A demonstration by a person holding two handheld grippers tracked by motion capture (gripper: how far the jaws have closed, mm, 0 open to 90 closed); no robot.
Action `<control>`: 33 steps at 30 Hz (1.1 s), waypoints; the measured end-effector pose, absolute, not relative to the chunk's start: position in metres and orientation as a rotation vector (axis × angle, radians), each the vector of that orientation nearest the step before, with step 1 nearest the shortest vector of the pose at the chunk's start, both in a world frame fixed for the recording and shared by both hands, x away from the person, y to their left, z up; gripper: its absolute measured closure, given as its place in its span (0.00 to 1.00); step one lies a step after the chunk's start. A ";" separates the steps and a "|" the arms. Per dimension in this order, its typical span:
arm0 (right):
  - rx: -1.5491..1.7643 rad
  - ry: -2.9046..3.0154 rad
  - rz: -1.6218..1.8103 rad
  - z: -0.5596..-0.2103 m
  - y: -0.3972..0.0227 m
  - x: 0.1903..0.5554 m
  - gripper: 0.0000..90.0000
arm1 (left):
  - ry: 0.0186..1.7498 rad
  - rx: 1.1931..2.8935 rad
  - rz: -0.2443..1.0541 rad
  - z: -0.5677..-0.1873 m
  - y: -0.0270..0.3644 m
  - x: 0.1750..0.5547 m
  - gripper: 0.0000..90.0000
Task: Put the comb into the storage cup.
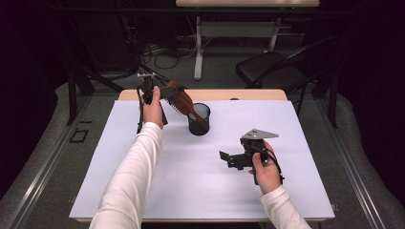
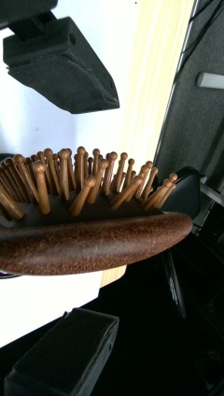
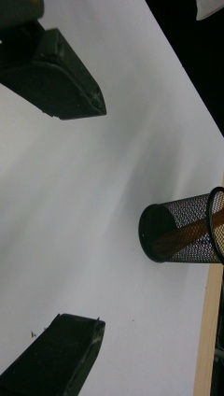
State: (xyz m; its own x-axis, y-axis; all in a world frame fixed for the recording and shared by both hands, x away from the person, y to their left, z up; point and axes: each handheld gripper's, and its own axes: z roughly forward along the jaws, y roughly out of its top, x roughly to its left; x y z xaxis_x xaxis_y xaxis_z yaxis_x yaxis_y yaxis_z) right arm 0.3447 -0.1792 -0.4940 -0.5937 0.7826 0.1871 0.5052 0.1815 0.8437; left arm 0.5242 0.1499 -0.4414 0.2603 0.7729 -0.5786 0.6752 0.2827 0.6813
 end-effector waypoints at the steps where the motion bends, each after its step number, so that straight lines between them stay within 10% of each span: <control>1: 1.225 2.175 1.373 -0.494 -0.179 0.345 0.00 | 1.451 1.430 0.116 -0.441 0.151 0.524 0.00; 33: 1.228 2.184 1.380 -0.495 -0.181 0.345 0.00 | 1.355 1.515 0.170 -0.418 0.160 0.513 0.00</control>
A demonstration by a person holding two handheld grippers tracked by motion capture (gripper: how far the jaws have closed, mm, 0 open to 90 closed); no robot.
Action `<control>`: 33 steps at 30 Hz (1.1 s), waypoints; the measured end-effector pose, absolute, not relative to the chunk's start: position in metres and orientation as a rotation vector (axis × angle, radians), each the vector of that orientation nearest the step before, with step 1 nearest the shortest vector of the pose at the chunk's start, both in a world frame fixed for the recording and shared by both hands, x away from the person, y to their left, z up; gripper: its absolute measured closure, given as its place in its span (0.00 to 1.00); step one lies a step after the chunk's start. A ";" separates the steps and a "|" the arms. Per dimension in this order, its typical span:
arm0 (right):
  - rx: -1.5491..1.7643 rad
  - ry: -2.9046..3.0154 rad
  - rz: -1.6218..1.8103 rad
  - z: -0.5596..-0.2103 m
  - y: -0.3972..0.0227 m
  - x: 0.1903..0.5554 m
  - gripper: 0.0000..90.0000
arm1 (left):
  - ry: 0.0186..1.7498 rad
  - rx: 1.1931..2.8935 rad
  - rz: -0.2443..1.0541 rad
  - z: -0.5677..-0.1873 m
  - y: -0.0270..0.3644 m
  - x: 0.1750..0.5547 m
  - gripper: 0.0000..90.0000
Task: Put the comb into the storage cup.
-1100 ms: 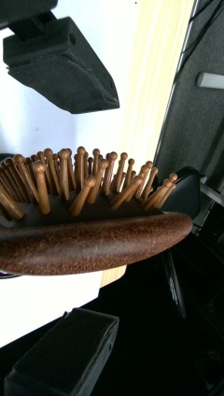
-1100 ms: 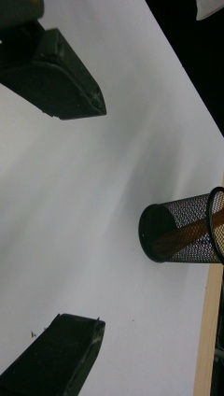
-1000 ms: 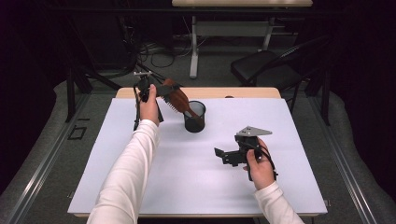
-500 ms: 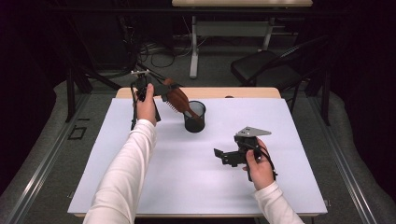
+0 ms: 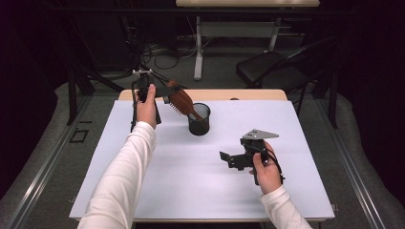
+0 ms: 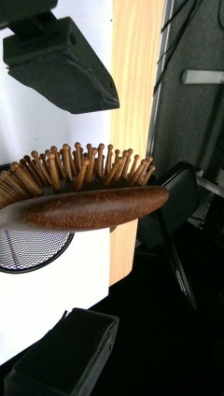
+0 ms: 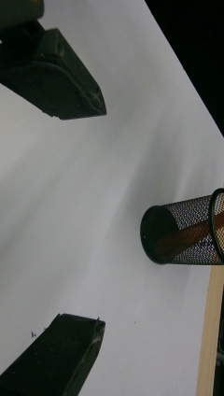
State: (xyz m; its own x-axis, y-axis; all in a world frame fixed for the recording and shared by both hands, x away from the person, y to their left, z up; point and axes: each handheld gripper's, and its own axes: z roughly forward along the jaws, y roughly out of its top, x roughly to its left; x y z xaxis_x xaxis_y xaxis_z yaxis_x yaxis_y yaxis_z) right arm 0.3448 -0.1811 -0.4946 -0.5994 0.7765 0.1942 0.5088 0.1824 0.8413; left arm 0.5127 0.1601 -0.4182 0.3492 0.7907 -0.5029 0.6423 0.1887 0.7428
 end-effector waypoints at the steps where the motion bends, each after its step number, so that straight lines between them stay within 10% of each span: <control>1: 1.224 2.183 1.381 -0.495 -0.181 0.345 0.00 | 1.355 1.512 0.167 -0.417 0.160 0.512 0.00; 33: 1.213 2.180 1.364 -0.483 -0.190 0.343 0.00 | 1.166 1.718 0.240 -0.386 0.175 0.469 0.00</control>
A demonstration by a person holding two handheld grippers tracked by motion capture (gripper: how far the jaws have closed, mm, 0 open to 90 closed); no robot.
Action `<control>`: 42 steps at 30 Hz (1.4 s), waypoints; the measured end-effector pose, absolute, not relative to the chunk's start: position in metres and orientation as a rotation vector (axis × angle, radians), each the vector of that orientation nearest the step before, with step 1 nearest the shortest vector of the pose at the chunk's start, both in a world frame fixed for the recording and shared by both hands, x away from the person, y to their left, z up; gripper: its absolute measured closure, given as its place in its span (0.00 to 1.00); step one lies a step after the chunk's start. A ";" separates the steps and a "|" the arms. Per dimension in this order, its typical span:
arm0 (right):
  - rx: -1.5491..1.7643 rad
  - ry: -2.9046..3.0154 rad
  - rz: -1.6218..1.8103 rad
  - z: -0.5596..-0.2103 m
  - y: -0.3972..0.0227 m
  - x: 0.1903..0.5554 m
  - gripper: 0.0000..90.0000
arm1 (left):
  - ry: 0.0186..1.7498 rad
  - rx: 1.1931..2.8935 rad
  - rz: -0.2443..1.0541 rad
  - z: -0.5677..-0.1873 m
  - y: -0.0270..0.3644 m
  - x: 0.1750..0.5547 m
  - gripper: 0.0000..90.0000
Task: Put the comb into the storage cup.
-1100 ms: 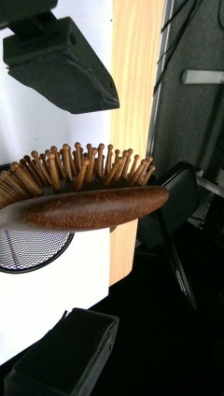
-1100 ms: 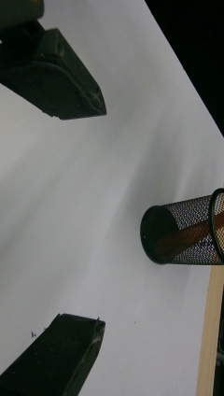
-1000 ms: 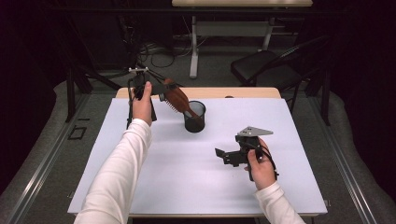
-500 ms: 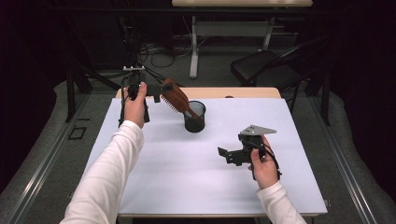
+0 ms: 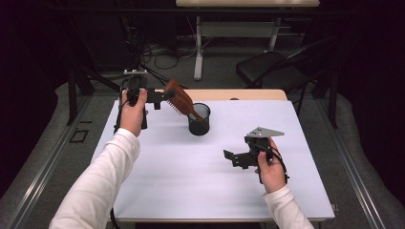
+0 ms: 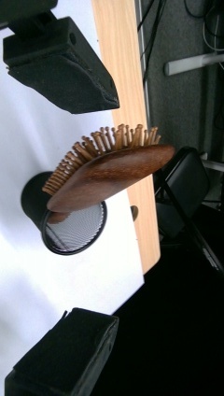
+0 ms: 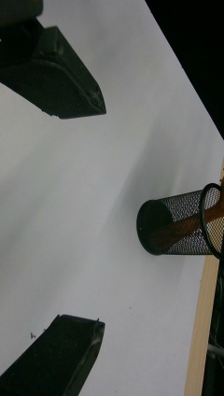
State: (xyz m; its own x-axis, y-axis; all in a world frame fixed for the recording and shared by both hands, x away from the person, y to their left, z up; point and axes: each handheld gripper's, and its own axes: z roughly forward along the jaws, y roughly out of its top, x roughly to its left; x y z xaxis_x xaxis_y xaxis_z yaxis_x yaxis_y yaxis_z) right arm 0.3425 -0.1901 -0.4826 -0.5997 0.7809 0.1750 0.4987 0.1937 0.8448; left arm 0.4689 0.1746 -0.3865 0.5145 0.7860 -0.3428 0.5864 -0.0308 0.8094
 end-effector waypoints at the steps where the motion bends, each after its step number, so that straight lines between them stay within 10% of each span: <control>1: 1.211 2.183 1.361 -0.482 -0.190 0.342 0.00 | 1.161 1.722 0.241 -0.387 0.175 0.467 0.00; 42: 1.216 2.194 1.320 -0.473 -0.206 0.320 0.00 | 0.983 1.816 0.243 -0.409 0.207 0.372 0.00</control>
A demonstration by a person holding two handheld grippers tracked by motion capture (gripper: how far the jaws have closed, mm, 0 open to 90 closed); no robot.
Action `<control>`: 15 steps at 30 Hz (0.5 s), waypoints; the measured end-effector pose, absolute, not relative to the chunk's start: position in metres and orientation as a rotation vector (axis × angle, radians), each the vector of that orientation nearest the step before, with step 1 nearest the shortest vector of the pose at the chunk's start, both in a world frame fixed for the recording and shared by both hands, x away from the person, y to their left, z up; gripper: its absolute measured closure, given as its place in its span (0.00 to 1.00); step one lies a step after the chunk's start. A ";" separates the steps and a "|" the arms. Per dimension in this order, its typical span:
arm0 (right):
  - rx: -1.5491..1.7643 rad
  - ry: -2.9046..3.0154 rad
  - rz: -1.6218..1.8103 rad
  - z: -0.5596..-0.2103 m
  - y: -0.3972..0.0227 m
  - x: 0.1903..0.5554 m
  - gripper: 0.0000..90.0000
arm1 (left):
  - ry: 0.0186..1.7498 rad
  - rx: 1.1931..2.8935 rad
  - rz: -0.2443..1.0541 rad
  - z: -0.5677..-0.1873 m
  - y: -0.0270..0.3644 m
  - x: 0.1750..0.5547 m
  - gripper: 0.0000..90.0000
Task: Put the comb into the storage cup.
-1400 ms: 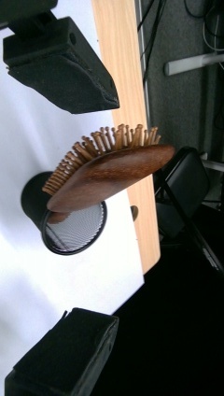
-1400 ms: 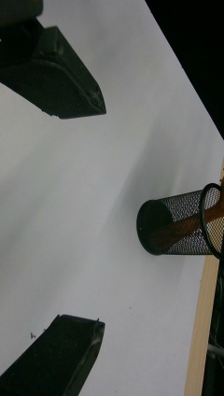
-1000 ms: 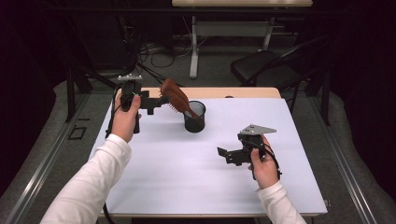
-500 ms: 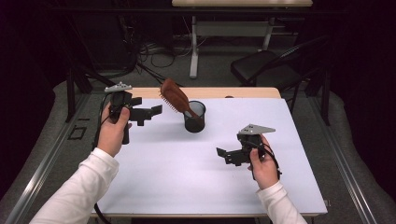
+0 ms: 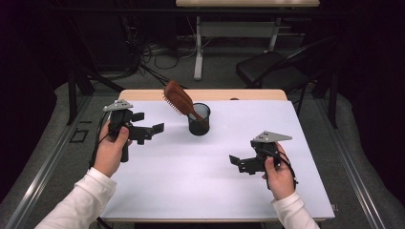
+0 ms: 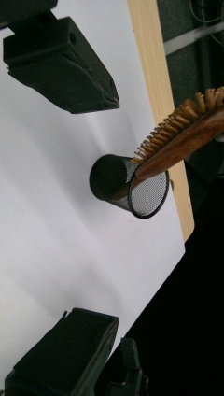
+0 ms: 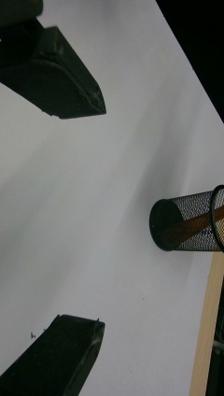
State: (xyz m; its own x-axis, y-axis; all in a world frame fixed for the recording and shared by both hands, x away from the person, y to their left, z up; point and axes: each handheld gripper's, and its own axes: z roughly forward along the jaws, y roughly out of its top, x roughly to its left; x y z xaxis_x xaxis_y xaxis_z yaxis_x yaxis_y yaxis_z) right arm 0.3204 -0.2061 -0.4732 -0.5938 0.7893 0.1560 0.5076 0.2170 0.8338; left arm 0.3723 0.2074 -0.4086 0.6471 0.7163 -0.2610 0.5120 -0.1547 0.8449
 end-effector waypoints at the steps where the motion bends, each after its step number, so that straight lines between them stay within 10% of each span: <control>1: 1.220 2.191 1.320 -0.473 -0.208 0.319 0.00 | 0.985 1.817 0.238 -0.410 0.208 0.371 0.00; 15: 1.241 2.191 1.267 -0.482 -0.226 0.304 0.00 | 1.009 1.805 0.235 -0.439 0.216 0.350 0.00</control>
State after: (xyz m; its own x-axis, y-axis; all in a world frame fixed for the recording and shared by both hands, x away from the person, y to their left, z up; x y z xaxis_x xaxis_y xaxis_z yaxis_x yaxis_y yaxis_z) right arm 0.3044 -0.2259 -0.4821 -0.5705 0.8094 0.1392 0.5242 0.2284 0.8204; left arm 0.3500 0.2165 -0.4386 0.6314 0.7243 -0.2769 0.5272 -0.1390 0.8383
